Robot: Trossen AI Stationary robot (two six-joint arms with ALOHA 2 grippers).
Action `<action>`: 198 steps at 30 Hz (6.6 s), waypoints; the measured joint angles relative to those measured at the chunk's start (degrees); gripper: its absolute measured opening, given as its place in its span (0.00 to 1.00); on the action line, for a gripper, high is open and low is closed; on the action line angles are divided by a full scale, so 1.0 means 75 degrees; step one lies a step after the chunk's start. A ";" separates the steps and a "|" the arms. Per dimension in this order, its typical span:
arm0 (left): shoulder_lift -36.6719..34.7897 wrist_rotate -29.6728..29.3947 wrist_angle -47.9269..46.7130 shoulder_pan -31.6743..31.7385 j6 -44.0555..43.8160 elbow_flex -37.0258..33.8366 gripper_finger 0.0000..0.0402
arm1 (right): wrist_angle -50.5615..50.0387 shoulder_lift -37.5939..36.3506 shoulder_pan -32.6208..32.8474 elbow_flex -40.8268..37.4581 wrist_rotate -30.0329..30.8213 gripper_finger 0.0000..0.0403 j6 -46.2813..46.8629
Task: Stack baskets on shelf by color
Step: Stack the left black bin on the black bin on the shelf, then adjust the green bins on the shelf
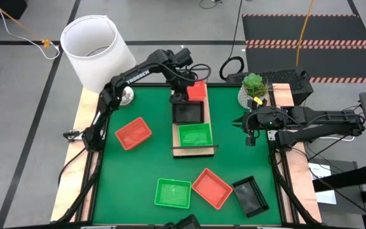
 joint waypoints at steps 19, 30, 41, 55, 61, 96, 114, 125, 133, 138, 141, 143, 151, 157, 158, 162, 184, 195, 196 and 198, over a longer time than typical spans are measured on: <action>-0.0454 -0.0766 -0.0568 -0.0564 -0.0892 -0.0111 0.08 | 0.0231 -0.0009 -0.0001 -0.0552 0.0000 0.13 0.0138; -0.0501 -0.4166 -0.0925 -0.2195 -0.3187 -0.0181 0.01 | 0.0279 -0.0015 0.0001 -0.0824 -0.0184 0.13 0.0381; -0.0510 -0.6042 -0.1480 -0.3031 -0.4892 -0.0602 0.01 | 0.0710 -0.0015 0.0002 -0.1127 -0.0247 0.13 0.0401; -0.4735 -0.6630 0.3151 -0.3296 -0.6225 -0.7131 0.01 | 0.1141 -0.0012 0.0003 -0.1128 -0.0797 0.13 0.0372; -0.6006 -0.6507 0.6163 -0.3042 -0.4775 -0.9764 0.01 | 0.1438 -0.0012 0.0002 -0.1125 -0.0796 0.13 0.0396; -0.4955 -0.4839 1.1049 -0.2323 -0.3961 -1.1704 0.01 | 0.3706 0.1031 -0.0022 -0.1122 -0.0723 0.13 -0.0808; -0.6098 -0.4858 0.9760 -0.2302 -0.4243 -1.1698 0.01 | 0.5169 0.2210 -0.1506 -0.2117 0.0026 0.13 -0.0803; -0.7129 -0.4858 0.8817 -0.2660 -0.4607 -1.1709 0.01 | 0.7148 0.3162 -0.2300 -0.2771 -0.0994 0.04 -0.0870; -0.7128 -0.4853 0.8450 -0.2989 -0.4869 -1.1707 0.01 | 0.8031 0.3662 -0.2321 -0.2766 -0.1008 0.01 -0.0981; -0.7128 -0.4858 0.8454 -0.3140 -0.4888 -1.1707 0.01 | 0.8389 0.3754 -0.2321 -0.2766 -0.1201 0.00 -0.0998; -0.7128 -0.4858 0.8443 -0.3196 -0.4888 -1.1707 0.01 | 0.8453 0.3748 -0.2320 -0.2766 -0.1200 0.00 -0.1024; -0.7128 -0.4858 0.8415 -0.3200 -0.4890 -1.1707 0.01 | 0.8437 0.3750 -0.2321 -0.2766 -0.1143 0.00 -0.1047; -0.7128 -0.4858 0.8366 -0.3200 -0.4909 -1.1707 0.01 | 0.7713 0.3295 -0.2322 -0.2766 -0.0262 0.00 -0.1065; -0.7128 -0.4858 0.8314 -0.3194 -0.4905 -1.1707 0.01 | 0.7365 0.3382 -0.2699 -0.2764 -0.0153 0.00 -0.0787; -0.7128 -0.4858 0.8312 -0.3194 -0.4905 -1.1707 0.01 | 0.7368 0.3484 -0.2787 -0.2763 -0.0238 0.00 -0.0664; -0.7128 -0.4858 0.8306 -0.3194 -0.4905 -1.1707 0.01 | 0.7661 0.3869 -0.3029 -0.2763 -0.0768 0.00 -0.0383; -0.7128 -0.4855 0.8121 -0.3194 -0.4943 -1.1707 0.01 | 0.7294 0.3366 -0.3038 -0.2766 -0.1572 0.00 -0.0152; -0.7128 -0.4910 0.6539 -0.3604 -0.6245 -1.1707 0.01 | 0.5000 0.1833 -0.2217 -0.2766 -0.2768 0.00 0.1220; -0.7128 -0.4963 0.6242 -0.3729 -0.6468 -1.1707 0.01 | 0.4953 0.1835 -0.2041 -0.2763 -0.2781 0.00 0.1338; -0.7128 -0.5040 0.5571 -0.4018 -0.6905 -1.1709 0.01 | 0.4847 0.1860 -0.1688 -0.2766 -0.2780 0.00 0.1411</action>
